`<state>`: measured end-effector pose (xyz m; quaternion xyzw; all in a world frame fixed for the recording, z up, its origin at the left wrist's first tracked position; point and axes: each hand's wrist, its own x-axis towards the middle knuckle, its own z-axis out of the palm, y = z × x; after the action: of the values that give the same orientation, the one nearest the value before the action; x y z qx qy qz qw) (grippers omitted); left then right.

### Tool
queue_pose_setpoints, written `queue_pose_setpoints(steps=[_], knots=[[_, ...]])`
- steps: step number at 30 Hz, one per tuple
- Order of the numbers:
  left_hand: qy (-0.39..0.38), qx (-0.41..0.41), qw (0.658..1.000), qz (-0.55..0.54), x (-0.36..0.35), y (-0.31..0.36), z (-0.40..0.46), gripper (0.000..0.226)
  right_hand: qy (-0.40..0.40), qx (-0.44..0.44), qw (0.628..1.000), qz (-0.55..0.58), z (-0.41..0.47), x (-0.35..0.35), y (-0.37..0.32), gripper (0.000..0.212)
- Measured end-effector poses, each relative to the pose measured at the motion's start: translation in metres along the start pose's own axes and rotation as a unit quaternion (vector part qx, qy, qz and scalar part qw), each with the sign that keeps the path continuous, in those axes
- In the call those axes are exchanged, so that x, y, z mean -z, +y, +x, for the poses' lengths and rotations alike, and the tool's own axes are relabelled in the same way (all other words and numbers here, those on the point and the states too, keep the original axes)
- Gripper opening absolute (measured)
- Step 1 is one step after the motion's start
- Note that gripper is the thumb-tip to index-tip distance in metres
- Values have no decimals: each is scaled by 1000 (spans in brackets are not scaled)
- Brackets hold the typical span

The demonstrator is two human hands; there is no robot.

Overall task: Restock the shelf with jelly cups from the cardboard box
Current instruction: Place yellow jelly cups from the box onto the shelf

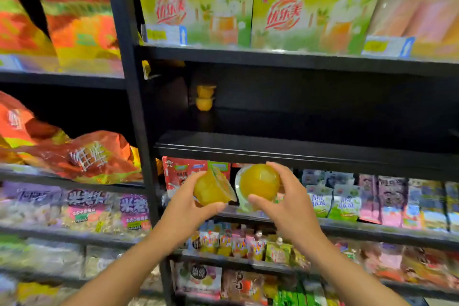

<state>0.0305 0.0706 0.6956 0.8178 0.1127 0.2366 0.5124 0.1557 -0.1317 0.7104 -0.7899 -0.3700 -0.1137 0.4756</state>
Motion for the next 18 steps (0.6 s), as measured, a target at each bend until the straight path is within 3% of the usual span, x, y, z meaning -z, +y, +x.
queue_pose_setpoints(steps=[5, 9, 13, 18], knots=[[41, 9, 997, -72, 7, 46, 23, 43, 17, -3, 999, 31, 30, 20, -13, 71], [63, 25, 993, -96, 10, 66, 42, 46, 3, -3, 999, 54, 49, 30, -15, 67], [111, 64, 983, -132, 12, 71, 63, 64, -12, 6, 998, 64, 74, 36, -15, 64], [114, 98, 979, -138, 11, 74, 87, 58, -9, 15, 998, 65, 101, 41, -15, 64]])
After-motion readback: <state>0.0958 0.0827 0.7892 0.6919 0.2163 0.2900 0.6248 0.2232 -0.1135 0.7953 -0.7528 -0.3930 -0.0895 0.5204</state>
